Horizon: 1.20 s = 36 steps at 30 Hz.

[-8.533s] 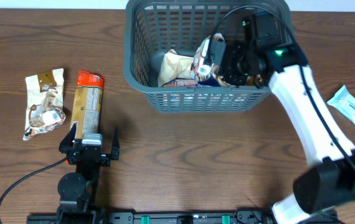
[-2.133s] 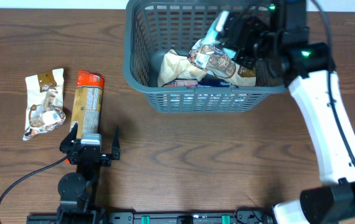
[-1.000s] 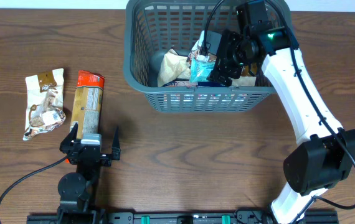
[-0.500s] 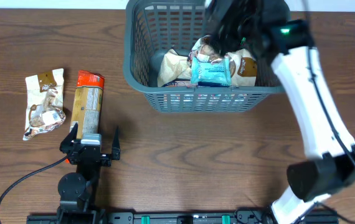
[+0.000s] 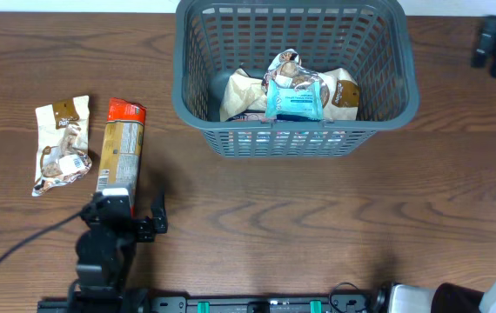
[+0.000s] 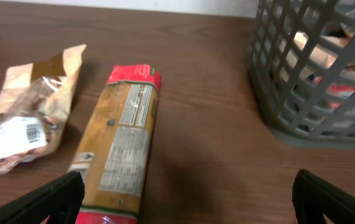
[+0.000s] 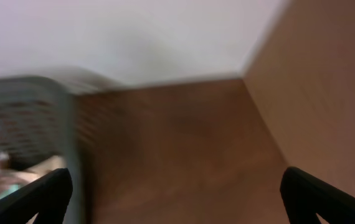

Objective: Pack container
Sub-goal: 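Release the mint-green pack into the basket and withdraw right gripper, then move the left gripper to the red-capped long package and grasp it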

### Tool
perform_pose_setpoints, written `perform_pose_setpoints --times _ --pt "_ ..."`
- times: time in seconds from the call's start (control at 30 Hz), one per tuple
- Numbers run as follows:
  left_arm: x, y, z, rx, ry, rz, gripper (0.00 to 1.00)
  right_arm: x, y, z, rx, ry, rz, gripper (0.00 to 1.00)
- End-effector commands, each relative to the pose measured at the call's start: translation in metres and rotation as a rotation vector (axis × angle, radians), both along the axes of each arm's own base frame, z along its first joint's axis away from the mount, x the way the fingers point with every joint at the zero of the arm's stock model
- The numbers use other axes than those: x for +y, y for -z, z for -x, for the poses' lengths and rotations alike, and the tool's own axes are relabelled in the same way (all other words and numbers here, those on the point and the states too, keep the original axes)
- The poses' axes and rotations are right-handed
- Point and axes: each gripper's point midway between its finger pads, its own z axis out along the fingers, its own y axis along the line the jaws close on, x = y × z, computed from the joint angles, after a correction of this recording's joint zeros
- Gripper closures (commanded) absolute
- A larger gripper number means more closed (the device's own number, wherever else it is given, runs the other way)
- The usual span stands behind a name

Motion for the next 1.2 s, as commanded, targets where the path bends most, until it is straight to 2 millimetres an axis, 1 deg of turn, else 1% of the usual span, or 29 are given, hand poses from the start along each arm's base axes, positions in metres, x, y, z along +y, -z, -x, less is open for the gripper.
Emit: perform_pose_setpoints --times 0.0,0.07,0.13,0.17,0.2,0.27,0.37,0.47,0.53,0.67,0.73,0.83,0.93,1.03,1.17 --pt "0.002 -0.052 -0.005 -0.014 -0.013 -0.004 0.01 -0.031 0.030 0.008 0.050 0.122 -0.119 0.01" --pt "0.003 -0.067 -0.010 0.037 -0.023 -0.012 0.01 -0.047 0.047 0.015 0.086 0.167 -0.148 0.01" --pt "0.003 -0.083 -0.016 0.106 -0.023 -0.020 0.01 -0.058 0.073 0.020 0.138 0.191 -0.199 0.01" --pt "0.004 -0.090 -0.019 0.145 -0.029 -0.027 0.01 -0.062 0.090 0.023 0.166 0.205 -0.241 0.01" --pt "0.006 -0.096 -0.022 0.178 -0.041 -0.037 0.01 -0.063 0.101 0.024 0.183 0.212 -0.268 0.01" --pt "0.012 -0.107 -0.027 0.254 -0.072 -0.068 0.01 -0.065 0.133 0.027 0.231 0.230 -0.337 0.01" --pt "0.019 -0.118 -0.033 0.392 -0.068 -0.159 0.01 -0.063 0.183 0.031 0.311 0.251 -0.390 0.01" --pt "0.024 -0.119 -0.033 0.543 -0.052 -0.214 0.01 -0.057 0.228 0.038 0.377 0.281 -0.444 0.01" --pt "0.029 -0.115 -0.029 0.661 -0.063 -0.220 0.01 -0.053 0.256 0.045 0.417 0.299 -0.473 0.01" --pt "0.047 -0.101 -0.021 0.851 -0.126 -0.192 0.01 -0.045 0.297 0.060 0.488 0.311 -0.504 0.01" --pt "0.054 -0.093 -0.020 0.905 -0.160 -0.153 0.02 -0.041 0.311 0.066 0.510 0.318 -0.516 0.01" --pt "0.058 -0.081 -0.025 0.950 -0.169 -0.081 0.01 -0.034 0.331 0.075 0.547 0.320 -0.531 0.02" --pt "0.064 -0.074 -0.030 0.970 -0.186 -0.049 0.01 -0.028 0.344 0.083 0.580 0.319 -0.541 0.01" --pt "0.069 -0.070 -0.037 0.969 -0.192 -0.048 0.01 -0.024 0.352 0.089 0.600 0.321 -0.548 0.01" --pt "0.072 -0.074 -0.056 0.895 -0.189 -0.062 0.01 -0.029 0.352 0.089 0.599 0.333 -0.525 0.01"
